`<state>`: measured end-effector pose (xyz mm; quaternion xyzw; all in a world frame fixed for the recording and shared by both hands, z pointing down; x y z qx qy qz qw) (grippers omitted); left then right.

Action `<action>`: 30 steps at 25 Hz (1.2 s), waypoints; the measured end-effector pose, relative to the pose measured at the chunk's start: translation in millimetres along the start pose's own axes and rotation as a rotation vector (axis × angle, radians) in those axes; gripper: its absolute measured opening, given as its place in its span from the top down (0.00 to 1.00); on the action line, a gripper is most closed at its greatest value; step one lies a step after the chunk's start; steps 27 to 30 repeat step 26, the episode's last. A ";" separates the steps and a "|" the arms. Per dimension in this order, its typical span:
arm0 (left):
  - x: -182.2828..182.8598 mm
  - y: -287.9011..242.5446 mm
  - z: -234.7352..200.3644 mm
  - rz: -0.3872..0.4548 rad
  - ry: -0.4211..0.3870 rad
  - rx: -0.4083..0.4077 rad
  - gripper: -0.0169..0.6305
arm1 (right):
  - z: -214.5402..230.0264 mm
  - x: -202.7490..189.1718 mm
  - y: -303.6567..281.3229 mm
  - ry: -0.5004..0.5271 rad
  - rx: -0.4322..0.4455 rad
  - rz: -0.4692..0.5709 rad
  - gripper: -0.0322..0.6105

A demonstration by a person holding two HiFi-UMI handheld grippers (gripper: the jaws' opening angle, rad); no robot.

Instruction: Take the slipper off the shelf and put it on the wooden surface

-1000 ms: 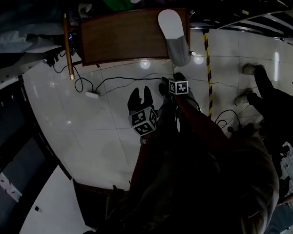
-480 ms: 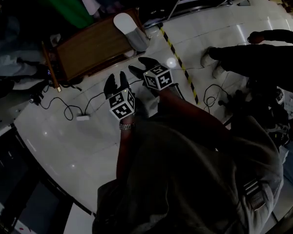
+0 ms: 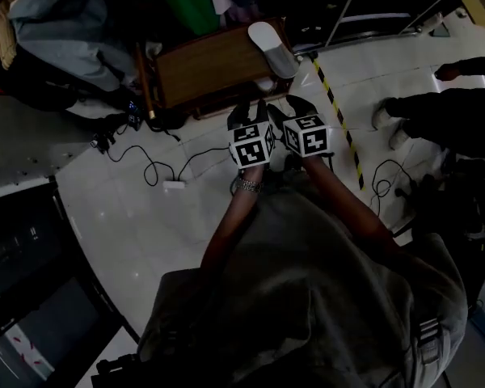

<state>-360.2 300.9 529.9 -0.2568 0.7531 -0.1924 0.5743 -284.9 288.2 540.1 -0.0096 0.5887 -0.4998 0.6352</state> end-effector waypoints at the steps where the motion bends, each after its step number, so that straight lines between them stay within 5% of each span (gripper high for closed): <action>1: 4.1 0.0 0.4 0.000 -0.003 0.002 0.76 | 0.1 3.3 -0.6 0.006 -0.002 -0.001 0.58; 15: 15.5 -4.1 14.7 -0.067 0.040 0.021 0.80 | 23.0 18.6 11.5 -0.036 -0.036 -0.061 0.59; 18: 17.3 -1.8 10.4 -0.064 0.037 0.038 0.89 | 16.5 24.5 12.9 -0.027 -0.026 -0.035 0.75; 20: 16.7 -0.3 10.5 -0.062 0.030 0.046 0.93 | 13.3 24.4 14.4 -0.027 -0.012 -0.021 0.95; 30: 20.5 1.4 11.9 -0.050 -0.037 0.059 0.97 | 4.2 22.3 12.7 0.005 0.011 -0.023 0.95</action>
Point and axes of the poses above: the fingertips, and each gripper's own axes: y backward along the fingers, z to its right, x out of its top, the point moved 2 cm from there along y, backward along the fingers
